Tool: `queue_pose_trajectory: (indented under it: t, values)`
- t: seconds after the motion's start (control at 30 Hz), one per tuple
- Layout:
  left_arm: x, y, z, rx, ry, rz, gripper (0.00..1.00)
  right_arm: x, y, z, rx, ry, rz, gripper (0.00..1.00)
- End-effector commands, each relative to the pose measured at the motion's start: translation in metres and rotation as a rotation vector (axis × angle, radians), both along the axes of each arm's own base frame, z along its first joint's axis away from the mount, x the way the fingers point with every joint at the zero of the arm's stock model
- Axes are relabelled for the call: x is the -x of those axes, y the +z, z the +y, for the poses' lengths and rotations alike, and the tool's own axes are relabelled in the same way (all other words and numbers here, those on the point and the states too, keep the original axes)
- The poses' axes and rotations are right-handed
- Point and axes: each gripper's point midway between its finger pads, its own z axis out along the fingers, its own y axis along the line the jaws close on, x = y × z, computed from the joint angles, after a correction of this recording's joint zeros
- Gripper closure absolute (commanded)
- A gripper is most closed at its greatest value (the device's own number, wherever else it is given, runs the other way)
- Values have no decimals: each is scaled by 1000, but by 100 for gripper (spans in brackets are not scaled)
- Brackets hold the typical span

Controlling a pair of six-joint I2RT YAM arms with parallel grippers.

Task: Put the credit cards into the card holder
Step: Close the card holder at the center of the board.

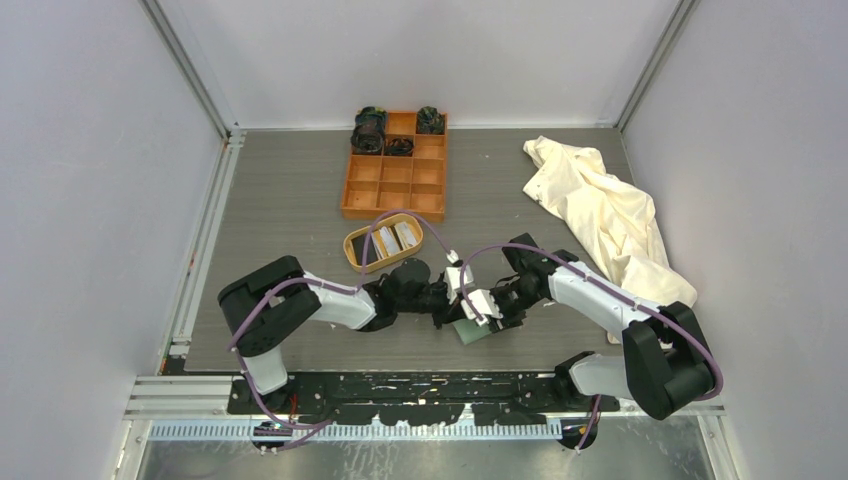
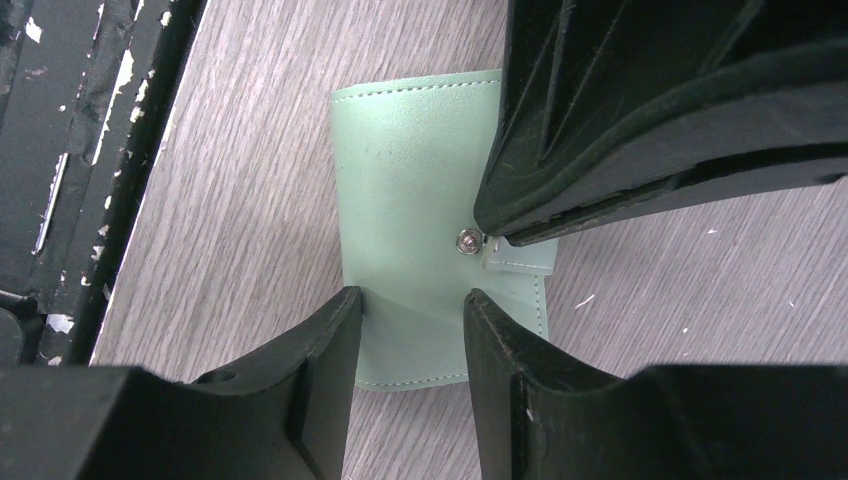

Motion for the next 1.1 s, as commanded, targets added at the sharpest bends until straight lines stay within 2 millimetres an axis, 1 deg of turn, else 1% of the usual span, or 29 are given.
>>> queue_pose_trajectory:
  t: [0.0,0.23,0.5,0.8,0.87,1.07]
  values:
    - [12,22,-10,47,-49,-24,100,-1,-1,-3,28,-17,7,54]
    - [13,23,-12,45,-39,-51,100,-1,-1,-2,28,-16,7,54]
    - [22,20,-16,19,-54,-77,100,-1,0,-2,27,-16,9,54]
    - [31,21,-18,4,-71,-98,100,-1,0,-2,26,-18,10,54]
    - [32,20,-19,-6,-85,-128,100,-1,1,-2,25,-18,12,54]
    - [38,20,-24,0,-100,-134,100,-2,2,-1,22,-21,12,54]
